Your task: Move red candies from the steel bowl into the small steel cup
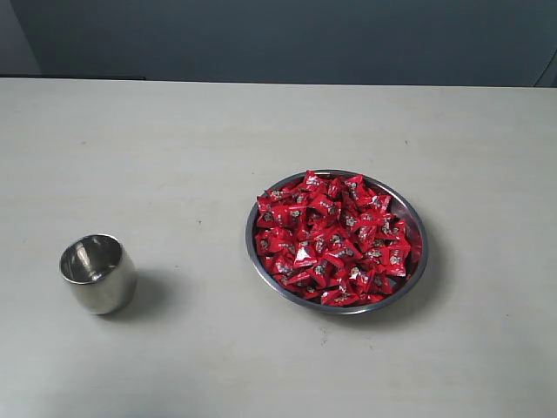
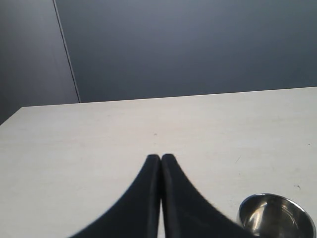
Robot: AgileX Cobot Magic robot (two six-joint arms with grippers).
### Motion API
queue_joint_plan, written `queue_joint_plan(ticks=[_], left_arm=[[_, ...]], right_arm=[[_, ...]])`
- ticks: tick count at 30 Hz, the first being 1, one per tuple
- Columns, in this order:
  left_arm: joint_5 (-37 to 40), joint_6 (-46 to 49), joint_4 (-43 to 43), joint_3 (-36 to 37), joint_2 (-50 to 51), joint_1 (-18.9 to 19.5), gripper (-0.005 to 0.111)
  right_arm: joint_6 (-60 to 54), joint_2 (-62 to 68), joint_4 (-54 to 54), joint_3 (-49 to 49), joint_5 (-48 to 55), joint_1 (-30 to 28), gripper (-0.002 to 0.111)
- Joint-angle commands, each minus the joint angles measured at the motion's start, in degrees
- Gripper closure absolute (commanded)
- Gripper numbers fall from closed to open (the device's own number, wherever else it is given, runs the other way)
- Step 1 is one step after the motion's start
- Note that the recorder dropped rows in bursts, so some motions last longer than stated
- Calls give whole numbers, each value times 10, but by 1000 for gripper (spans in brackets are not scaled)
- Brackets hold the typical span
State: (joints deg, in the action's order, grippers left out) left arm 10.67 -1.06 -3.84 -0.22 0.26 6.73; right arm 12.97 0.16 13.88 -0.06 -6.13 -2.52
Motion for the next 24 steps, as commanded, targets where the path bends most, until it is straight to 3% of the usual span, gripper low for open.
queue_joint_plan(ticks=[1, 6, 9, 14, 19, 24], left_arm=[[-3, -1, -1, 2, -3, 0, 106], [-3, -1, -1, 2, -3, 0, 106], [-3, -1, -1, 2, -3, 0, 106], [-3, -1, -1, 2, -3, 0, 106], [-3, -1, -1, 2, -3, 0, 106], [-3, -1, -1, 2, -3, 0, 106]], right_arm=[[12, -2, 63, 1, -61, -1, 109], [3, -2, 57, 1, -64, -1, 109], [-62, -2, 54, 1, -61, -1, 109], [-148, -2, -7, 1, 17, -1, 109], [-90, -2, 36, 1, -60, -1, 109], [-83, -2, 87, 1, -59, -1, 109]])
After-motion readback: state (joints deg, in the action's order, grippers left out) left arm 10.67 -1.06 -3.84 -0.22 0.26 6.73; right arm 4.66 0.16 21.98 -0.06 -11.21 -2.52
